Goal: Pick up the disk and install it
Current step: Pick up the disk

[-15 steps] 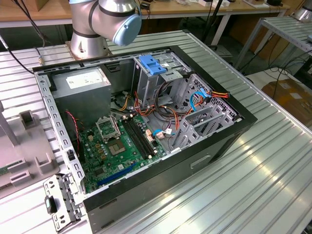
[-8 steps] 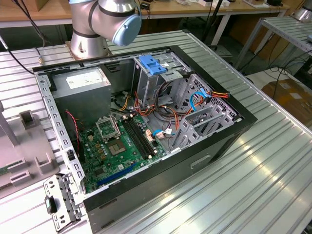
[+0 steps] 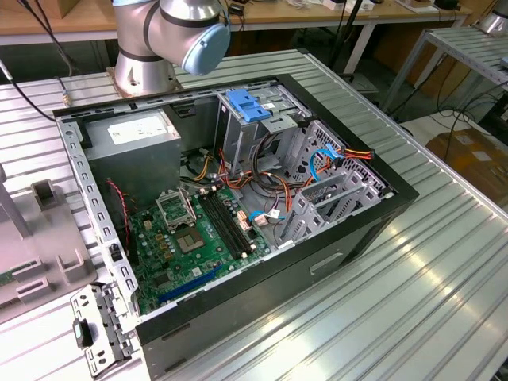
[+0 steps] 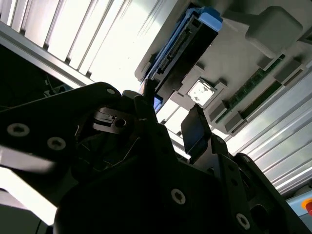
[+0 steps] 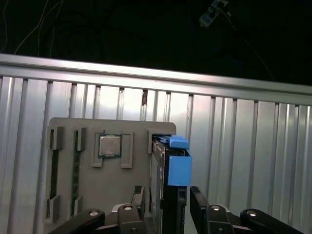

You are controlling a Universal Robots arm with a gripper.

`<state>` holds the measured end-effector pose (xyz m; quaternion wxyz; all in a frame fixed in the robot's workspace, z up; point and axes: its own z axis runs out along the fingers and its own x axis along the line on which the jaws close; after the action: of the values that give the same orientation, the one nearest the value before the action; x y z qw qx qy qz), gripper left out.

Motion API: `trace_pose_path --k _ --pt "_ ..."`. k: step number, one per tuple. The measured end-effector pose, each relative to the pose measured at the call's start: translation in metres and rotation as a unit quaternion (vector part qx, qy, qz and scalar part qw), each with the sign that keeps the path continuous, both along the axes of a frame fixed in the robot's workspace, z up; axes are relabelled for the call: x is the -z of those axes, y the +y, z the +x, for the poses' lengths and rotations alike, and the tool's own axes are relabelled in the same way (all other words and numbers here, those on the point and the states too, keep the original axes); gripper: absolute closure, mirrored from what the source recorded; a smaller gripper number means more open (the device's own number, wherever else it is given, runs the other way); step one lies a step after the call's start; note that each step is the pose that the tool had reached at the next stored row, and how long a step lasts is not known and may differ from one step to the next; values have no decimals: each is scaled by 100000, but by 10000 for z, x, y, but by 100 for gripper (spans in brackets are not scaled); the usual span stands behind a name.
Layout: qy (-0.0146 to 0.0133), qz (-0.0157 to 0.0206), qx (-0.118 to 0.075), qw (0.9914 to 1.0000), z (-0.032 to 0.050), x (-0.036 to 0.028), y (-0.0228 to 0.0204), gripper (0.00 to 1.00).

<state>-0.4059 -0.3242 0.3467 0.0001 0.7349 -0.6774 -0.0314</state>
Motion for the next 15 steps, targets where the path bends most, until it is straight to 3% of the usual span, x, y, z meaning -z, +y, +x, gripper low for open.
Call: trace_pose_path --k 15 --pt "-2 115 -3 100000 -84 68 85 50"
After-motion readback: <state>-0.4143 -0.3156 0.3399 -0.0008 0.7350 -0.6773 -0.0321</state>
